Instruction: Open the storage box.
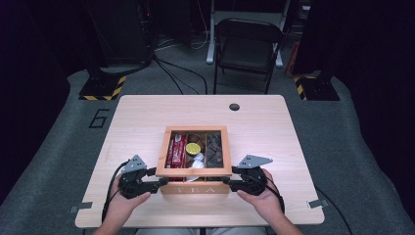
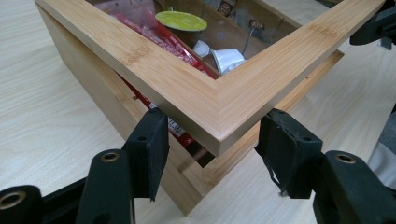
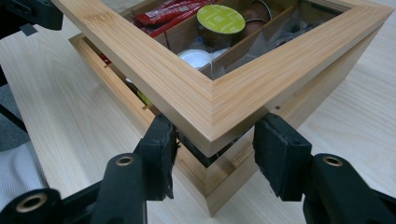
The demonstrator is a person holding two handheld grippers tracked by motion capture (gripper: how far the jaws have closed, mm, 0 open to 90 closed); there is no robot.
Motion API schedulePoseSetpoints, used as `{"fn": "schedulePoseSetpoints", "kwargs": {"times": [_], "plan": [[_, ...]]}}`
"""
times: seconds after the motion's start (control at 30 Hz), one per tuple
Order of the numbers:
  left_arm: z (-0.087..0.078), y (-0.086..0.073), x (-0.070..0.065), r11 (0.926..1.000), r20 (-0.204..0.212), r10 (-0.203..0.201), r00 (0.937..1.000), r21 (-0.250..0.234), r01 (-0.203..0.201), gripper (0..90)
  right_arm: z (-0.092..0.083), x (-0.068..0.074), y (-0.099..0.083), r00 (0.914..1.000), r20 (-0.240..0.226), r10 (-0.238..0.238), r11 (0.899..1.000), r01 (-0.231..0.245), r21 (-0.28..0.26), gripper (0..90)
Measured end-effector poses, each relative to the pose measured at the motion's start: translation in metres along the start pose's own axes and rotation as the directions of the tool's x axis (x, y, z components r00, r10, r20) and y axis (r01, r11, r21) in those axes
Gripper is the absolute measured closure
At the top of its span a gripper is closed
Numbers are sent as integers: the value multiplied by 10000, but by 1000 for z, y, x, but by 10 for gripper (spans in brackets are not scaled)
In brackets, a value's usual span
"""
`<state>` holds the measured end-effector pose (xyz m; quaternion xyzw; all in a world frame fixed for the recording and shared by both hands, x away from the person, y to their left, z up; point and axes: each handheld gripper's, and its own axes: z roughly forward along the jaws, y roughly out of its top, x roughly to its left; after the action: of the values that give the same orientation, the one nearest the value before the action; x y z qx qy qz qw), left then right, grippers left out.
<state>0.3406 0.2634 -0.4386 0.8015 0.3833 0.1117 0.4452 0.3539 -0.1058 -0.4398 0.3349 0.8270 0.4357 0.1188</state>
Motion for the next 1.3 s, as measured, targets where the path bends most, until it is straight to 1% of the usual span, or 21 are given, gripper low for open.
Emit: {"fn": "schedulePoseSetpoints", "kwargs": {"times": [0.03, 0.07, 0.1, 0.2, 0.23, 0.27, 0.3, 0.33, 0.37, 0.43, 0.57, 0.7, 0.77, 0.8, 0.87, 0.93, 1.0, 1.03, 1.07, 1.1, 1.3], "plan": [[0, 1, 0, 10000, -26, -25, 10000, -18, 25, 434, -1, 0, 2, 10000, 49, 8, 10000, -8, 32, 494], [-1, 2, 0, 10000, 0, -25, 10000, 31, 25, 434, -1, -1, 3, 10000, -17, -47, 10000, 47, 78, 494], [-2, 4, 1, 10000, 38, -40, 10000, 81, 40, 434, -2, -1, 5, 10000, -8, 55, 9999, -55, 99, 494], [-4, 7, 1, 9999, -1, -89, 10000, 71, 89, 434, -3, -2, 9, 10000, -56, 21, 9998, -20, 175, 494], [-4, 8, 1, 9999, 9, -145, 9999, 64, 145, 434, -4, -2, 10, 9999, -52, 142, 9997, -141, 213, 493], [-5, 10, 1, 9999, -55, -144, 9999, 19, 144, 435, -4, -3, 11, 9999, -97, 82, 9998, -80, 180, 493], [-6, 11, 1, 9999, -30, -137, 9999, 56, 138, 434, -5, -3, 13, 9998, -89, 166, 9996, -164, 233, 494], [-6, 12, 0, 9999, -83, -160, 9998, 6, 160, 434, -5, -4, 14, 9998, -122, 143, 9997, -141, 185, 493], [-7, 13, 1, 9999, -40, -158, 9999, 42, 158, 434, -5, -4, 15, 9999, -99, 127, 9997, -125, 192, 494], [-8, 15, 1, 9999, -97, -102, 9999, 4, 102, 435, -6, -5, 17, 9997, -138, 208, 9996, -205, 184, 494], [-9, 18, 2, 9999, -67, -168, 9998, -36, 168, 435, -8, -6, 20, 9994, -200, 266, 9996, -263, 145, 493], [-11, 22, 2, 9995, -139, -299, 9995, -118, 298, 434, -10, -6, 24, 9994, -72, 352, 9994, -352, 73, 493], [-12, 24, 3, 9989, -138, -421, 9990, -229, 418, 434, -11, -7, 27, 9991, -102, 419, 9991, -419, 32, 493], [-13, 26, 3, 9991, -124, -386, 9992, -206, 383, 434, -12, -7, 28, 9986, -60, 528, 9986, -528, 43, 493], [-14, 28, 4, 9987, -110, -460, 9989, -203, 458, 434, -13, -8, 30, 9990, -28, 446, 9990, -446, -23, 492], [-14, 30, 3, 9983, -156, -542, 9984, -228, 539, 434, -14, -8, 31, 9987, 34, 506, 9987, -506, -29, 488], [-15, 32, 3, 9990, -393, -375, 9985, -251, 365, 432, -15, -8, 33, 9987, 121, 497, 9988, -496, -49, 487], [-16, 33, 3, 9992, -399, -363, 9985, -187, 356, 432, -15, -9, 34, 9988, 112, 483, 9988, -482, -99, 484], [-16, 34, 3, 9991, -468, -354, 9983, -241, 343, 432, -16, -9, 35, 9987, 180, 483, 9988, -481, -116, 476], [-17, 35, 3, 9988, -457, -411, 9981, -269, 399, 431, -17, -9, 36, 9990, 253, 365, 9992, -361, -189, 466], [-20, 43, 3, 9985, -604, -290, 9977, -479, 262, 433, -22, -7, 44, 9984, 557, 74, 9992, -52, -397, 462]]}}
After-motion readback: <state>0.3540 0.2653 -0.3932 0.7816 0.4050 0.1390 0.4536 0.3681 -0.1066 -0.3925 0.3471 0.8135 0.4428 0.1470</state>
